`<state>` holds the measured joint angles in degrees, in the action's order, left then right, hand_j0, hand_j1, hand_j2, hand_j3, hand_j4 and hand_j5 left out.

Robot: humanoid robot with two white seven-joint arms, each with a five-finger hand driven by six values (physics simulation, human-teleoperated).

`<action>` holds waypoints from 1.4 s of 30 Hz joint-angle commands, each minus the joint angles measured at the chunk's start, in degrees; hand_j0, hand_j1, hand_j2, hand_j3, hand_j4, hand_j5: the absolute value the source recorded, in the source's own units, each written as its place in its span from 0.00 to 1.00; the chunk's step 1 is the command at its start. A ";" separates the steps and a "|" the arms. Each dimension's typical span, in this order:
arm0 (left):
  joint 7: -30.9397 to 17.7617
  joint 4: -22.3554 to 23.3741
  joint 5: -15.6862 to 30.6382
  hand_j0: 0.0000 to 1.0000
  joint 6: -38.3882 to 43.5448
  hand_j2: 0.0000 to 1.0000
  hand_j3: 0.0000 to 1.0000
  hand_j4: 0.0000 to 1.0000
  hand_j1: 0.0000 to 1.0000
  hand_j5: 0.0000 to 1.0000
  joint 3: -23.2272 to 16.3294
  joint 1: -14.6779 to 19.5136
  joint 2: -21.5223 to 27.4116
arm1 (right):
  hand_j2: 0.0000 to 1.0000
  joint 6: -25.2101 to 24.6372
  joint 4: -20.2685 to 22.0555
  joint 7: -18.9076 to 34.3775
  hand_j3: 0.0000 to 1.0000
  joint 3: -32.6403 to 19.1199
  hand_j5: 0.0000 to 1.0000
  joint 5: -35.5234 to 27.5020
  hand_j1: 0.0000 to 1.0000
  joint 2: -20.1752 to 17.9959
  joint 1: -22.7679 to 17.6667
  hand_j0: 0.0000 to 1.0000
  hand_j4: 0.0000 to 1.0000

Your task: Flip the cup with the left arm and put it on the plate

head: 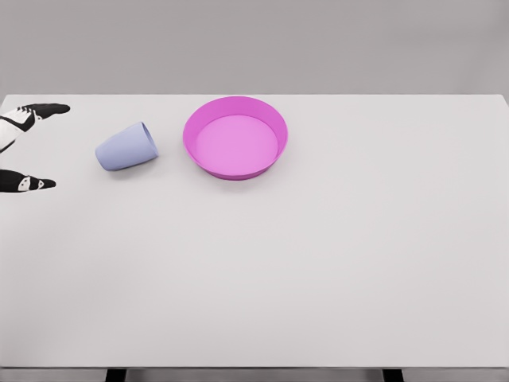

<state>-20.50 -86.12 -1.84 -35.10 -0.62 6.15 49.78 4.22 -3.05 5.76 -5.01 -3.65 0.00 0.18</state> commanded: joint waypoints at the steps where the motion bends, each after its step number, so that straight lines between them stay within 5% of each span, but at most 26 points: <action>1: 0.02 -0.10 0.35 1.00 0.10 1.00 1.00 1.00 1.00 1.00 0.00 0.00 0.06 | 1.00 0.00 0.16 -0.22 1.00 0.00 1.00 0.14 1.00 0.00 0.00 1.00 1.00; 19: -2.09 0.51 -9.49 1.00 0.10 1.00 1.00 1.00 1.00 1.00 0.09 0.88 -2.67 | 1.00 0.00 0.07 -0.22 1.00 0.00 1.00 0.05 1.00 0.00 0.00 1.00 1.00; 23: -2.18 0.07 -9.23 1.00 0.10 1.00 1.00 1.00 1.00 1.00 5.45 1.41 -1.44 | 1.00 0.00 -0.02 -0.22 1.00 0.00 1.00 0.05 1.00 0.00 0.00 1.00 1.00; 30: -5.52 -0.01 -9.06 1.00 0.10 1.00 1.00 1.00 1.00 1.00 5.72 0.79 -2.40 | 1.00 0.00 -0.02 -0.22 1.00 0.00 1.00 0.14 1.00 0.00 0.00 1.00 1.00; 34: -14.12 -0.19 -3.00 1.00 0.10 1.00 1.00 1.00 1.00 1.00 5.72 0.88 -3.54 | 1.00 0.00 -0.02 -0.22 1.00 0.00 1.00 0.14 1.00 0.00 0.00 1.00 1.00; 37: -14.50 -1.60 0.52 1.00 0.10 1.00 1.00 1.00 1.00 1.00 7.47 1.14 -9.96 | 1.00 0.00 0.07 -0.22 1.00 0.00 1.00 0.05 1.00 0.00 0.00 1.00 1.00; 42: -14.50 -4.49 0.70 1.00 0.10 1.00 1.00 1.00 1.00 1.00 4.58 1.49 0.49 | 1.00 0.00 -0.02 -0.22 1.00 0.00 1.00 0.05 1.00 0.00 0.00 1.00 1.00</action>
<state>-34.68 -89.46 -2.17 -35.15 4.95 7.65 47.14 4.21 -3.04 5.53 -5.01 -3.57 0.00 0.18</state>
